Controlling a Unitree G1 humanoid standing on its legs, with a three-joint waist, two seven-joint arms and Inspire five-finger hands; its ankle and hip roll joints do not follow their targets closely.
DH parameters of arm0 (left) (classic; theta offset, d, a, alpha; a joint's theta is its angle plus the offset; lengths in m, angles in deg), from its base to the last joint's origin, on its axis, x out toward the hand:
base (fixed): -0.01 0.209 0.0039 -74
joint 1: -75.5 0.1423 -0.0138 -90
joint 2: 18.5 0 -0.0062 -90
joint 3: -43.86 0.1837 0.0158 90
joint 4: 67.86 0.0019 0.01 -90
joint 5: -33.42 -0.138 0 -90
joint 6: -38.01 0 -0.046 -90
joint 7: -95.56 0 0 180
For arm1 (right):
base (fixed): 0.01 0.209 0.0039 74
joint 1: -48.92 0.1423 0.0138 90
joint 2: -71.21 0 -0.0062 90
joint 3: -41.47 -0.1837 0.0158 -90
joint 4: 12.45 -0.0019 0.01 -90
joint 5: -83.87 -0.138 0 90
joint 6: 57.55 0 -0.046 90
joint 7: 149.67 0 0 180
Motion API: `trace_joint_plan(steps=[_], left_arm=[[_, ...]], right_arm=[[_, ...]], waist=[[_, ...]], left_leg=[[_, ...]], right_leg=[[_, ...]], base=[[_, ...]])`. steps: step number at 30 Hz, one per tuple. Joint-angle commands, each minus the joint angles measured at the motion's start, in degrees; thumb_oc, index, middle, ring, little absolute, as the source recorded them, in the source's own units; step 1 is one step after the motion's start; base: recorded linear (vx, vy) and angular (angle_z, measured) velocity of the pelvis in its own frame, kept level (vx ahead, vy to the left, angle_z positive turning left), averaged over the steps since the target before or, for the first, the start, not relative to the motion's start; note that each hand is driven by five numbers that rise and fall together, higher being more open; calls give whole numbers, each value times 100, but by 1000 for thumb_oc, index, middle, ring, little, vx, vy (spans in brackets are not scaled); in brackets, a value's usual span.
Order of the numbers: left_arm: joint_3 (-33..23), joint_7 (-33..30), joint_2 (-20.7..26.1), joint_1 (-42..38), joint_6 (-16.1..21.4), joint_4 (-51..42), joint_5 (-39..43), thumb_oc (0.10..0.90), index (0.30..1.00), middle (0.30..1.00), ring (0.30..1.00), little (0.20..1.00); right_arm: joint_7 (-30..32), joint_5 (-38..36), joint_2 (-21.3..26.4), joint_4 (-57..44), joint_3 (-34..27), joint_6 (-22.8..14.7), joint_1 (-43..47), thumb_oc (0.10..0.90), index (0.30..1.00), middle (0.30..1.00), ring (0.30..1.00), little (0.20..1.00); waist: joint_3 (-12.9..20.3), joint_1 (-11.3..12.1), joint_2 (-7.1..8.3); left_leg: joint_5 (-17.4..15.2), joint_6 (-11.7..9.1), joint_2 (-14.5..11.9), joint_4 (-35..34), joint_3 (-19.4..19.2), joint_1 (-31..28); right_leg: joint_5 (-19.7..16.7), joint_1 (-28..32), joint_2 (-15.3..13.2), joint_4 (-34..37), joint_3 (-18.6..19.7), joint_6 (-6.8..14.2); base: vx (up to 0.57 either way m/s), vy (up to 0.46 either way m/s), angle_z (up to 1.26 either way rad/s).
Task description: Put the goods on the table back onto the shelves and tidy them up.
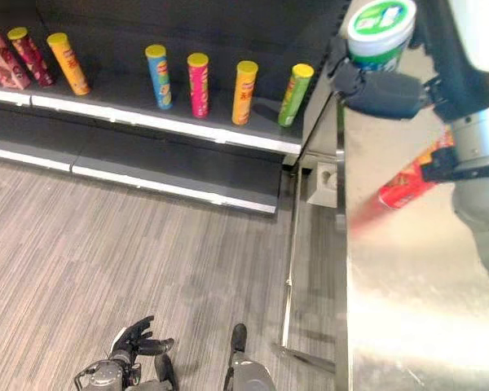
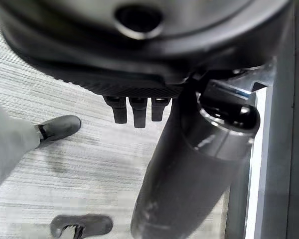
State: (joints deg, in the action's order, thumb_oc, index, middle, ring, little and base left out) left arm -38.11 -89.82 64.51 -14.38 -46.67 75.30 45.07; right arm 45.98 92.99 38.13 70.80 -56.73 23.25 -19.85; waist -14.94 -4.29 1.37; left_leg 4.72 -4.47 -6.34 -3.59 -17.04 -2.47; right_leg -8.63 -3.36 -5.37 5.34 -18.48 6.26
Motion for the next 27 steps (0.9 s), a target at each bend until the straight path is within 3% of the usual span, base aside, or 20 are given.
trace_joint_plan(steps=[1, 2, 3, 4, 5, 6, 7, 9, 10, 12, 13, 15, 17, 19, 21, 23, 24, 25, 26, 27], left_arm=[[88, 38, 464, -31, 311, -410, 66, 800, 900, 900, 900, 900], [101, 44, 442, -21, 295, -444, 99, 800, 900, 900, 900, 900], [48, 81, 428, 46, 265, -496, 139, 800, 900, 900, 900, 900], [50, 153, 425, 131, 210, -550, 158, 800, 900, 900, 900, 900], [56, 175, 490, 200, 197, -607, 135, 800, 900, 900, 900, 900], [45, 169, 515, 230, 189, -636, 143, 800, 900, 900, 900, 900], [52, 152, 514, 268, 193, -649, 170, 800, 900, 900, 900, 900], [17, 142, 490, 334, 189, -644, 205, 800, 900, 900, 900, 900], [-25, 108, 486, 428, 181, -714, 282, 800, 900, 900, 900, 900], [-61, 141, 454, 528, 155, -658, 253, 800, 900, 900, 900, 900], [-47, 101, 517, 462, 158, -534, 185, 800, 900, 900, 900, 900], [-51, 77, 533, 404, 158, -559, 195, 800, 900, 900, 900, 900], [-35, 31, 618, 334, 171, -561, 224, 800, 900, 900, 900, 900], [-66, 92, 691, 155, 201, -396, 220, 800, 900, 900, 900, 900], [-65, 126, 658, 151, 187, -374, 163, 800, 900, 900, 900, 900], [-58, 208, 533, 110, 160, -294, -46, 800, 900, 900, 900, 900], [-2, 252, 450, 105, 181, -320, -139, 800, 900, 900, 900, 900], [36, 251, 475, 97, 181, -321, -139, 800, 900, 900, 900, 900], [121, 284, 424, 96, 195, -376, -192, 800, 900, 900, 900, 900], [229, 330, 443, 73, 199, -555, -180, 800, 900, 900, 900, 900]], right_arm=[[261, -445, 196, -71, -323, -149, 735, 400, 300, 300, 300, 300], [251, -487, 202, -75, -355, -145, 716, 400, 300, 300, 300, 300], [234, -514, 167, 2, -457, -93, 601, 400, 300, 300, 300, 300], [153, -520, 176, 20, -624, -46, 377, 400, 300, 300, 300, 300], [150, -571, 204, 31, -637, -52, 373, 400, 300, 300, 300, 300], [159, -606, 222, 72, -580, -73, 423, 400, 300, 300, 300, 300], [208, -694, 248, 206, -528, -94, 476, 400, 300, 300, 300, 300], [223, -780, 326, 362, -460, -78, 546, 400, 300, 300, 300, 300], [188, -807, 385, 358, -447, -37, 475, 400, 300, 300, 300, 300], [142, -730, 329, 318, -481, 64, 480, 400, 300, 300, 300, 300], [165, -655, 232, 313, -252, 80, 777, 400, 300, 300, 300, 300], [201, -588, 217, 364, -30, 99, 1060, 400, 300, 300, 300, 300], [262, -551, 212, 452, 366, 103, 1657, 400, 300, 300, 300, 300], [179, -639, 587, 574, 813, 127, 2191, 400, 300, 300, 300, 300], [167, -660, 636, 572, 738, 124, 2087, 400, 300, 300, 300, 300], [179, -615, 677, 464, 188, 128, 1415, 400, 300, 300, 300, 300], [163, -583, 696, 402, -183, 144, 998, 400, 300, 300, 300, 300], [155, -584, 684, 353, -381, 147, 795, 400, 300, 300, 300, 300], [187, -545, 759, 358, -569, 143, 658, 400, 300, 300, 300, 300], [198, -557, 859, 222, -933, 116, 458, 400, 300, 300, 300, 300]], waist=[[185, 108, 641], [137, 129, 661], [108, 171, 654], [99, 178, 618], [164, 230, 618], [224, 246, 583], [278, 285, 541], [375, 293, 532], [418, 312, 521], [584, 304, 415], [686, 334, 457], [701, 316, 492], [605, 284, 509], [413, -69, 405], [401, -158, 376], [354, -461, 369], [363, -594, 431], [344, -558, 448], [351, -569, 459], [258, -535, 597]], left_leg=[[-1237, -452, -70, 1769, -339, 131], [-1157, -574, -280, 2245, -357, 276], [-753, -788, -664, 2834, -458, 524], [-515, -725, -853, 2580, -696, 615], [-523, -588, -795, 1839, -712, 678], [-449, -643, -781, 1345, -602, 608], [115, -645, -890, 624, -595, 656], [436, -770, -1170, 115, -607, 854], [548, -817, -1274, 15, -911, 903], [624, -766, -1113, -33, -1212, 729], [429, -555, -737, -38, -1412, 557], [234, -376, -457, -74, -1566, 391], [-25, -158, -202, -129, -1809, 159], [-436, -182, -2, -141, -1674, -221], [-555, -171, 31, -141, -1625, -339], [-842, -127, 187, -141, -1441, -676], [-889, -37, 341, -86, -1354, -769], [-893, -34, 341, -83, -1344, -782], [-1100, -82, 390, 369, -1245, -744], [-1259, -326, 107, 1618, -1074, -308]], right_leg=[[727, 402, -186, -109, -138, 257], [826, 568, -168, -81, -232, 184], [1084, 883, -62, -34, -352, 99], [1161, 1011, 23, -34, -525, 31], [1184, 1019, 1, -34, -482, 105], [1316, 1078, 31, -34, -384, 140], [1395, 1092, 81, -34, -407, 136], [1656, 1342, 78, -34, -317, 209], [1866, 1566, 34, -34, -315, 253], [1906, 1899, -88, -34, -209, 357], [1781, 1925, -435, -537, -141, 440], [1605, 1657, -755, -1263, -92, 564], [997, 1052, -1247, -2324, -170, 732], [1083, 48, -790, -1386, -59, 607], [959, -76, -607, -1039, 90, 613], [679, -421, -290, -523, 427, 704], [563, -417, -224, -412, 596, 606], [557, -389, -226, -394, 585, 609], [516, -196, -226, -331, 619, 530], [571, 148, -300, -179, 532, 403]], base=[[164, -259, 63], [276, -288, 98], [261, -223, 90], [376, -112, 57], [384, 26, 39], [424, 149, 28], [399, 123, -3], [657, 134, -56], [779, 160, -31], [862, 330, -44], [869, 445, -60], [488, 364, -98], [421, 351, -26], [585, 127, 42], [311, -44, 21], [371, -83, 113], [191, -84, 190], [195, -179, 164], [187, -260, 100], [185, -334, 46]])
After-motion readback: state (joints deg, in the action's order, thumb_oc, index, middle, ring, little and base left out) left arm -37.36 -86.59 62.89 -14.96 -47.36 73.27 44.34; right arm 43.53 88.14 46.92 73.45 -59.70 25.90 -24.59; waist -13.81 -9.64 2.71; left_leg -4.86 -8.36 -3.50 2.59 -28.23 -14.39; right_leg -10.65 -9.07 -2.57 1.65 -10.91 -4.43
